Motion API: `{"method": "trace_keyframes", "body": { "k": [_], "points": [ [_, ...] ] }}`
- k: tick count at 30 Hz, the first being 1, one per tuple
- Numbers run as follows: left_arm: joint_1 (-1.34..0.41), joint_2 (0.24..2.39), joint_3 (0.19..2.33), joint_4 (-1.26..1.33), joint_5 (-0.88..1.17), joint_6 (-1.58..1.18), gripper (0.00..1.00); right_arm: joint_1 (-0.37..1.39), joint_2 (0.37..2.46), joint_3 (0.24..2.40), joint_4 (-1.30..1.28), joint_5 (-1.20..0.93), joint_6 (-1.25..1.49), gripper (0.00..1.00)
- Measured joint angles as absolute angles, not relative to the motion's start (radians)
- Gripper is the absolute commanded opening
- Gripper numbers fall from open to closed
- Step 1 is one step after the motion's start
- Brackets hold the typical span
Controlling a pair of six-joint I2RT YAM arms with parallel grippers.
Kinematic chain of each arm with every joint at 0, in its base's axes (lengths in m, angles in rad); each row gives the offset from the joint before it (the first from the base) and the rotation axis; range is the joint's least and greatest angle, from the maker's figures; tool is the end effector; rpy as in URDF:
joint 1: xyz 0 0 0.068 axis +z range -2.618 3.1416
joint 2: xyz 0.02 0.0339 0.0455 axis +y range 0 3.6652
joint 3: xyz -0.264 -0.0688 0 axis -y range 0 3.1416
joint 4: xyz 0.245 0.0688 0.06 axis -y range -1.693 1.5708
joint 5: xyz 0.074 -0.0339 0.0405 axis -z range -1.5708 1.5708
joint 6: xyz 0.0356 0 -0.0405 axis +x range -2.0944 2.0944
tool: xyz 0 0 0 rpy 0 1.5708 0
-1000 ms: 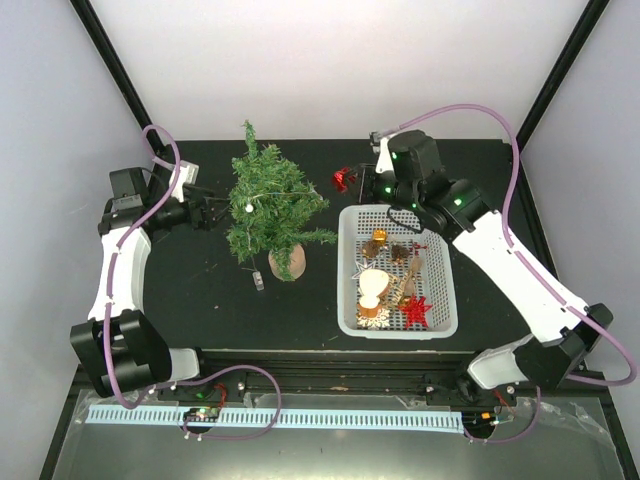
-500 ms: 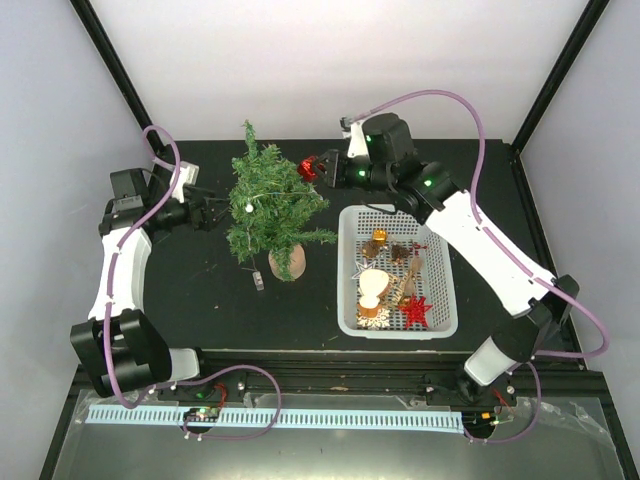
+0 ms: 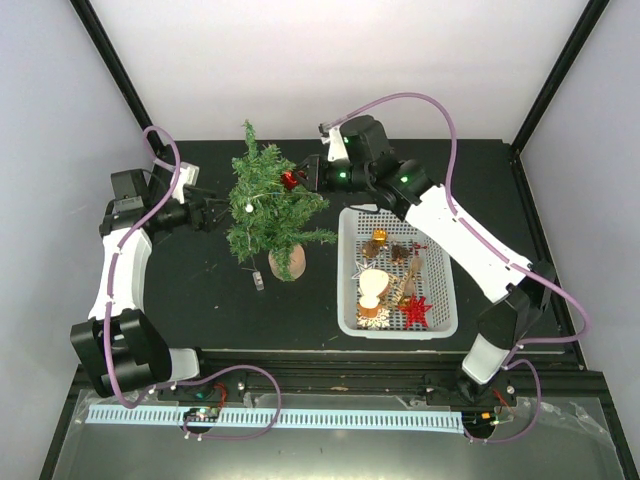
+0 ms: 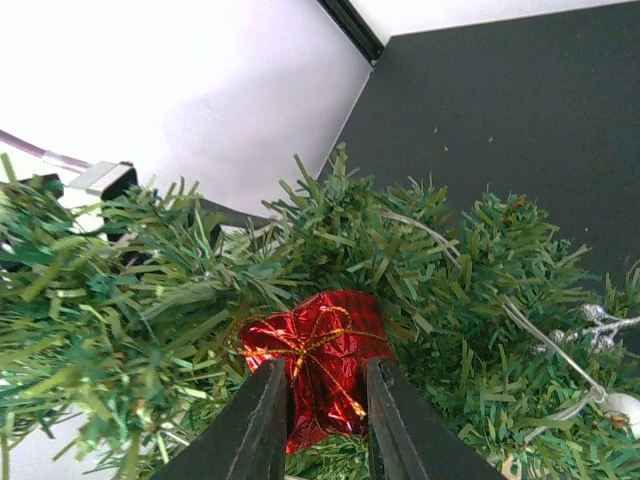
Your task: Decorate the small christmas tree
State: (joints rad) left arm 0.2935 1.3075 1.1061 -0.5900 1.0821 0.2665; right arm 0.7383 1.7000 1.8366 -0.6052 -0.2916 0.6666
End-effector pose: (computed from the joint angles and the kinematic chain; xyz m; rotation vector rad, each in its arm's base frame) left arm 0.2648 0.0472 0.3137 0.4584 1.9716 -0.9118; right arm 0.2779 0.2667 0.4193 -0.2799 2.2118 1.1306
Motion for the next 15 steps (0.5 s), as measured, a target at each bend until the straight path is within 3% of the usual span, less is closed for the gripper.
{"method": "trace_keyframes", "body": {
  "k": [15],
  "points": [
    [0.294,1.310,1.099,-0.587,1.102,0.265,0.99,0.762,1.702,1.804,-0.589,-0.298,0.677,0.24]
  ]
}}
